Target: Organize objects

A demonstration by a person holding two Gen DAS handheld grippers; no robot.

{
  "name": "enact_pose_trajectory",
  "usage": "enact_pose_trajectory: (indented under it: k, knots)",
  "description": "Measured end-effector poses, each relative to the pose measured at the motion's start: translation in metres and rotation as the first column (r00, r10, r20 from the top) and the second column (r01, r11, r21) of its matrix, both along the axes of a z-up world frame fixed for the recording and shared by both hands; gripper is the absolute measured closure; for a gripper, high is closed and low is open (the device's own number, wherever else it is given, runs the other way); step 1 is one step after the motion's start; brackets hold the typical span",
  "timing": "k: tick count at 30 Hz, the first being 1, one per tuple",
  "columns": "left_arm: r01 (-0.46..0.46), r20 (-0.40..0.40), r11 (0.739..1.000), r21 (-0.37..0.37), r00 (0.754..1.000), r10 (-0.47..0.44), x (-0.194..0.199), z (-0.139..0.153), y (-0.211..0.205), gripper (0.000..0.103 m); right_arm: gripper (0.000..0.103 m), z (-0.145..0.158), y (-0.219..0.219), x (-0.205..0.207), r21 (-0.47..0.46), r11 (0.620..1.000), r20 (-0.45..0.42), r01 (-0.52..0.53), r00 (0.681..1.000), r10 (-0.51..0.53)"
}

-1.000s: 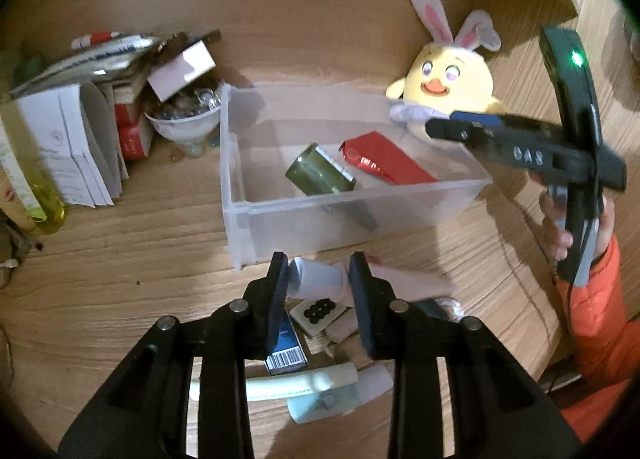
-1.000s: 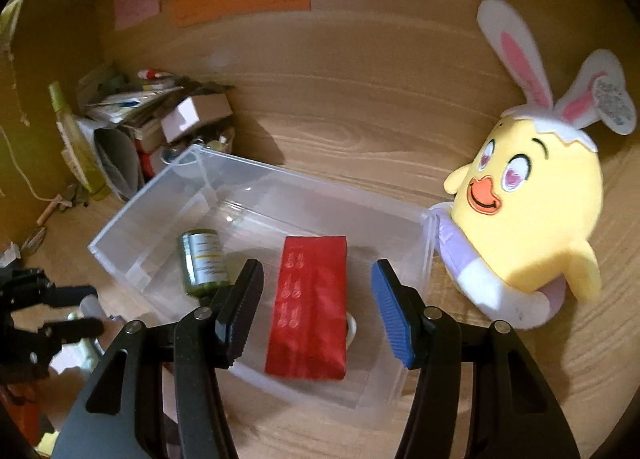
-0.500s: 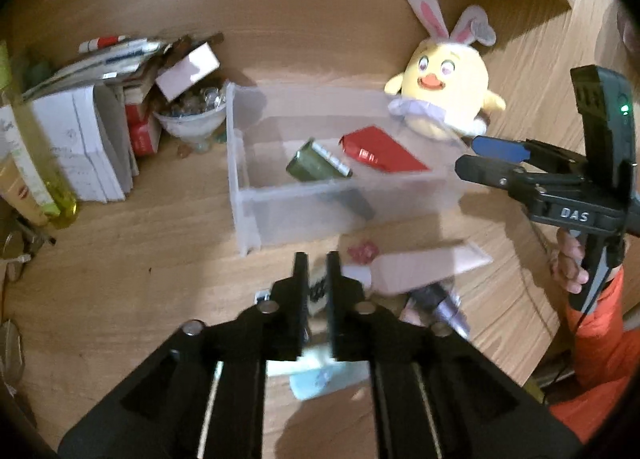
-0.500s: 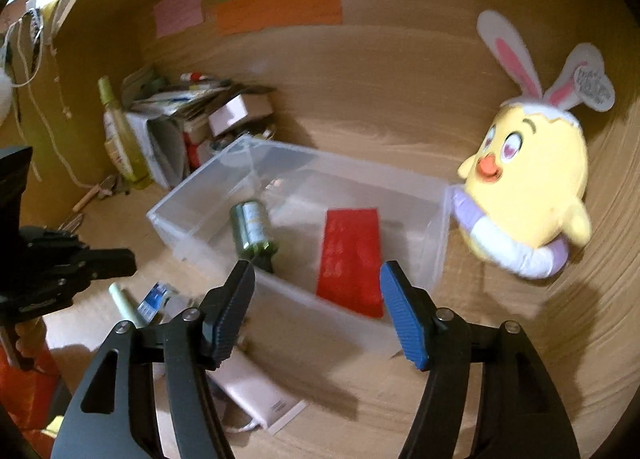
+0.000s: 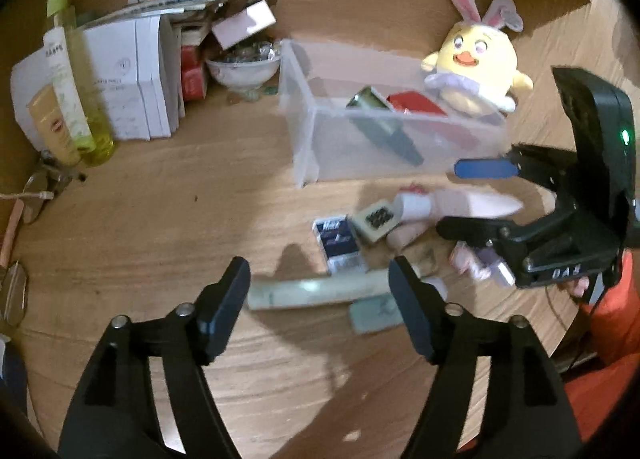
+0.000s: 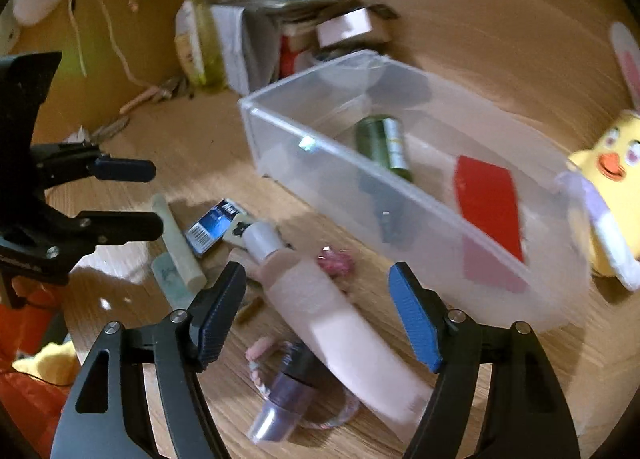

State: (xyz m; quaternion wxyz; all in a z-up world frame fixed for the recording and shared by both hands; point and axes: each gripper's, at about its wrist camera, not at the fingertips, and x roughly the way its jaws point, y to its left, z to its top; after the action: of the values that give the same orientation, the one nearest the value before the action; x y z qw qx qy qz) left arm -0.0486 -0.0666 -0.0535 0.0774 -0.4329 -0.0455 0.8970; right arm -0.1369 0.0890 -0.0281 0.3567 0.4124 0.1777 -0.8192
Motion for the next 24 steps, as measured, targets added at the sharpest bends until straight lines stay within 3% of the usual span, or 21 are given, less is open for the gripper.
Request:
enact_pose_trajectory:
  k: [5, 11, 15, 20, 21, 24]
  knots:
    - [0.029, 0.057, 1.000, -0.003, 0.998, -0.029, -0.008, -0.019, -0.002, 0.028, 0.034, -0.008, -0.011, -0.004, 0.034, 0.999, 0.011, -0.014, 1.000, 0.014]
    - [0.059, 0.068, 0.998, 0.000, 0.996, -0.059, -0.017, -0.023, 0.002, 0.027, 0.053, -0.013, -0.011, -0.010, 0.050, 0.999, 0.036, 0.005, 0.999, -0.007]
    - [0.080, 0.078, 0.997, -0.005, 0.994, -0.079, -0.023, -0.023, 0.004, 0.027, 0.072, -0.011, -0.008, -0.013, 0.030, 0.999, 0.057, 0.014, 0.998, -0.016]
    - [0.090, 0.060, 0.996, -0.015, 0.994, -0.089, -0.029, -0.012, 0.003, 0.027, 0.079, -0.009, -0.003, -0.015, 0.010, 0.998, 0.049, 0.056, 0.997, -0.056]
    - [0.093, 0.053, 0.996, -0.016, 0.994, -0.092, -0.029, -0.009, 0.003, 0.027, 0.091, -0.008, -0.002, -0.015, 0.002, 0.998, 0.055, 0.059, 0.997, -0.060]
    - [0.110, 0.042, 0.993, -0.031, 0.993, -0.108, -0.030, -0.005, 0.007, 0.026, 0.094, -0.001, 0.004, -0.014, -0.019, 0.997, 0.037, 0.074, 0.997, -0.073]
